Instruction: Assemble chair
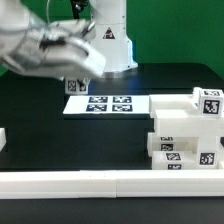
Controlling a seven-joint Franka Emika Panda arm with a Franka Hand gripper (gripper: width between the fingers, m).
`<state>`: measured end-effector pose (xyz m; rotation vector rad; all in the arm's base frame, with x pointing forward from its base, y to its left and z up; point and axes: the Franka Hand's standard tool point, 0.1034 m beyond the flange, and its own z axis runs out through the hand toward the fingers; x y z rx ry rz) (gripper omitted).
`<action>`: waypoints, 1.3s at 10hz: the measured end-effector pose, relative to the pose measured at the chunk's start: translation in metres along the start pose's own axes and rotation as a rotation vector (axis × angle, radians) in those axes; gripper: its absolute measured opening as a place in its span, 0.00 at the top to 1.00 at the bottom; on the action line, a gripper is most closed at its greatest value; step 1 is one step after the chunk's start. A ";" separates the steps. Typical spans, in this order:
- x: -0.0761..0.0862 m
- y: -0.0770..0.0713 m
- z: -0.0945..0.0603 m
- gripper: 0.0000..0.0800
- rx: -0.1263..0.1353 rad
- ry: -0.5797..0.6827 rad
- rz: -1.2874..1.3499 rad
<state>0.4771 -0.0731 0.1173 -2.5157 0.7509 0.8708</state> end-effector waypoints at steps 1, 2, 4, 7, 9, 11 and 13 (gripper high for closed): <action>-0.003 -0.001 0.001 0.65 -0.001 0.059 -0.014; 0.000 -0.002 0.001 0.65 -0.001 0.127 -0.018; 0.003 -0.010 -0.003 0.65 -0.014 0.259 -0.025; -0.027 -0.093 -0.013 0.65 -0.076 0.532 -0.146; -0.049 -0.141 0.000 0.65 -0.132 0.722 -0.210; -0.047 -0.144 0.007 0.65 -0.102 0.823 -0.206; -0.050 -0.159 0.015 0.64 -0.071 0.918 -0.191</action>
Offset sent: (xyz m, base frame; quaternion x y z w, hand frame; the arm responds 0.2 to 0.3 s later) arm 0.0000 0.0000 0.0000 0.0000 0.1938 0.0000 0.9810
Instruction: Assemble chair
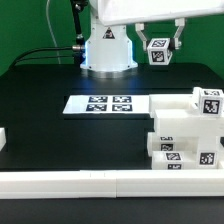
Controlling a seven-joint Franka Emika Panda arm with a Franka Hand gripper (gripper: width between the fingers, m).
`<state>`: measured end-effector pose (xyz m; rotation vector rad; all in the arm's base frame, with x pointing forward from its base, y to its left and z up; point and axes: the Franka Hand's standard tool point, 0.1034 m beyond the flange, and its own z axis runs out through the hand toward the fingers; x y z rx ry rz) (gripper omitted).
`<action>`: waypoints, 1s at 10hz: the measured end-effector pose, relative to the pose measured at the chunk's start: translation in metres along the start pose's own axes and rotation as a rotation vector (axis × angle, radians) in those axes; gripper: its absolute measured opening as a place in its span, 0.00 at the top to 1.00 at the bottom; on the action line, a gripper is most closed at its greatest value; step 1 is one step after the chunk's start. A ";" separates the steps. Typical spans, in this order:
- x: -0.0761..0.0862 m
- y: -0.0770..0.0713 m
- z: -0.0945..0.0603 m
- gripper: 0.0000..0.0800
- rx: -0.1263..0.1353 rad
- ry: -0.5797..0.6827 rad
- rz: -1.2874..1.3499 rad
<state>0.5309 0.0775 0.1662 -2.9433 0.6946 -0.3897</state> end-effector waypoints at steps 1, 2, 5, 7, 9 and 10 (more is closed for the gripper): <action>-0.011 -0.023 0.003 0.64 -0.017 0.039 -0.057; -0.014 -0.041 0.006 0.64 0.009 0.081 -0.102; -0.016 -0.052 0.014 0.64 0.021 0.079 -0.136; -0.013 -0.050 0.018 0.64 0.030 0.086 -0.181; -0.006 -0.044 0.032 0.64 0.032 0.115 -0.257; -0.004 -0.043 0.034 0.64 0.031 0.117 -0.278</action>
Offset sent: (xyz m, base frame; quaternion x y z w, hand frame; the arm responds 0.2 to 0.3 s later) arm 0.0222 0.0049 -0.0051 -0.0334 0.1072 -0.1138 0.9871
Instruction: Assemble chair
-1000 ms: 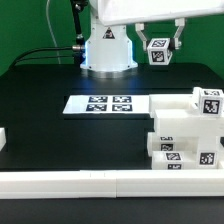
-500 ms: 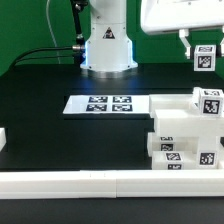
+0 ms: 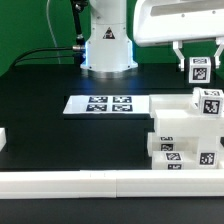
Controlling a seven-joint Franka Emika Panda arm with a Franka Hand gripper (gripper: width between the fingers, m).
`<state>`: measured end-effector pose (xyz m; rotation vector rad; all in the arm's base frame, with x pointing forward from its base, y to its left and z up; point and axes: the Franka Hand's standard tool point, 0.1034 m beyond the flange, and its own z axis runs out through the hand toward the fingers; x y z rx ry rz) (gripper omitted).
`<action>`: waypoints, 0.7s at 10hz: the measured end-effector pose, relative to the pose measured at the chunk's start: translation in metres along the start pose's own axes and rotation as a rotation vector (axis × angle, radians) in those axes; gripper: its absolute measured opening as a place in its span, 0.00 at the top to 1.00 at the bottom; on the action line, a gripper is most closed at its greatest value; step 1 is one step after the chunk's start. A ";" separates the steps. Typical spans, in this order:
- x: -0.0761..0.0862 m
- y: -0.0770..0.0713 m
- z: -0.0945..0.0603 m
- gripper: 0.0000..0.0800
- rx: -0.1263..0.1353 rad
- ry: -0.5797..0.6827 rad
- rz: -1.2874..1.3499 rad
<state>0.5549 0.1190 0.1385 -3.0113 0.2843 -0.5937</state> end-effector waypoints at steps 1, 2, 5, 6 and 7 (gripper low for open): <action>0.000 0.001 0.000 0.64 0.002 -0.001 0.001; -0.003 0.000 0.003 0.64 0.002 -0.006 0.013; -0.009 -0.002 0.009 0.64 0.005 -0.011 0.014; -0.008 -0.003 0.010 0.64 0.010 0.000 0.010; -0.007 -0.003 0.011 0.64 0.013 0.008 0.010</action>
Offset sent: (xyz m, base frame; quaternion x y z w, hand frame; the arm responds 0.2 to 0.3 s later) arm -0.0080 0.0053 -0.0105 -0.0052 0.0137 0.0116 0.9998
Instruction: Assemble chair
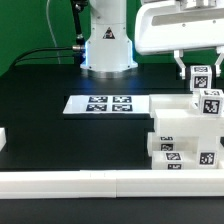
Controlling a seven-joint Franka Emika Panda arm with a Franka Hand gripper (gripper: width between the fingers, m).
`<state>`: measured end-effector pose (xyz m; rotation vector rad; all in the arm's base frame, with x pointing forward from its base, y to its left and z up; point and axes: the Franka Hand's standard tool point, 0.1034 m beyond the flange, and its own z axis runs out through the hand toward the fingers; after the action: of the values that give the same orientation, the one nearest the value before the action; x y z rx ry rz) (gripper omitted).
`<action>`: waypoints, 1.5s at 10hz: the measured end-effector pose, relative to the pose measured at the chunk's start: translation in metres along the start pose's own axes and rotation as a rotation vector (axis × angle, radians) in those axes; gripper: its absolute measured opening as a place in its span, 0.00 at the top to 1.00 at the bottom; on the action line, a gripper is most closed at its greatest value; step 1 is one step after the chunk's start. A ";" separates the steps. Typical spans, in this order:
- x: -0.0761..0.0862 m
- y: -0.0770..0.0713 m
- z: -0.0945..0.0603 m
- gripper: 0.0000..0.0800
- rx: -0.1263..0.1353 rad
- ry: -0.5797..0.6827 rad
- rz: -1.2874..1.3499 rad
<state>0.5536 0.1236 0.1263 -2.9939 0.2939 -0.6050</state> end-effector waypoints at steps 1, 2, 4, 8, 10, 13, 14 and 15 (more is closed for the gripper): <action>0.001 0.000 0.001 0.64 0.003 0.008 -0.005; 0.002 0.001 0.002 0.64 0.006 0.019 -0.015; 0.005 0.002 0.003 0.64 0.011 0.040 -0.024; 0.002 -0.005 0.002 0.64 0.020 0.045 -0.014; 0.002 -0.004 0.002 0.64 0.020 0.045 -0.013; -0.003 0.000 -0.006 0.64 0.022 0.051 -0.066; -0.006 0.001 -0.006 0.64 0.022 0.049 -0.071; -0.010 0.001 -0.004 0.64 0.020 0.043 -0.078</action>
Offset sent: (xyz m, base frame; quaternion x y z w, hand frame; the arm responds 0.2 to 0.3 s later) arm -0.0006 -0.0076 -0.0110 -0.0073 0.0168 -0.0135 0.9997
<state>0.5431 0.1245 0.1258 -2.9883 0.1731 -0.6759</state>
